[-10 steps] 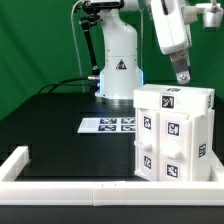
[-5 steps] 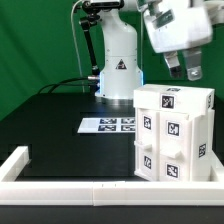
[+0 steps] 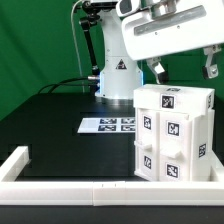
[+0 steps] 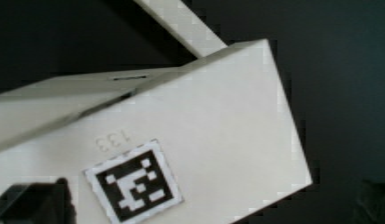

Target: Assemble cabinet

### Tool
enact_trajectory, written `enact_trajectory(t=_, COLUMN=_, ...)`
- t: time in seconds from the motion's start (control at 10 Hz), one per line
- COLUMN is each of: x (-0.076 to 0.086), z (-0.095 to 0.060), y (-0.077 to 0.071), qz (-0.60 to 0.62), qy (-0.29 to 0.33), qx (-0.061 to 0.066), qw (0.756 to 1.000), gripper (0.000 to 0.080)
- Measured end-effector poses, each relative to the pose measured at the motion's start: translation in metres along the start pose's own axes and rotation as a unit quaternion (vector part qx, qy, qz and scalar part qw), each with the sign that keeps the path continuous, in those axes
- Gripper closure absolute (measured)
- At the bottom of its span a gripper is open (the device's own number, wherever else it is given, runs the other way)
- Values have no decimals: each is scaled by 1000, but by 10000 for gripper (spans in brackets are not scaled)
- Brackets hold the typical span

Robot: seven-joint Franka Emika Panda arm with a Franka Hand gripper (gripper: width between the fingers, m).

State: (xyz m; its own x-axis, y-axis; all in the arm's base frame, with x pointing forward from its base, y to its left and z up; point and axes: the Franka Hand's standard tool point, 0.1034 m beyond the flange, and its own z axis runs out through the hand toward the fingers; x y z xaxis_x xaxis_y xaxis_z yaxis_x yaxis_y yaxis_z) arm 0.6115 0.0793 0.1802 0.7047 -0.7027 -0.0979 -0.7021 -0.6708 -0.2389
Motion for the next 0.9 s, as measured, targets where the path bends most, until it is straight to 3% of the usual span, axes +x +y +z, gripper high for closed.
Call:
enact_trajectory(t=0.1, x=0, z=0, y=0, qz=-28, qy=0, qx=0, qw=1000, gripper=2)
enact_trajectory(t=0.2, x=2, z=-1, y=1, qz=-123, qy=6, qx=-10, qw=992, gripper=2)
enact_trajectory(t=0.5, x=3, z=-1, y=2, qz=-309, qy=8, qx=-23, qw=951, gripper=2)
enact_trajectory(t=0.7, x=3, z=0, y=2, qz=-367, qy=7, qx=-26, qw=930, gripper=2)
enact_trajectory(t=0.9, x=3, z=0, y=2, qz=-366, qy=7, qx=-26, qw=930, gripper=2)
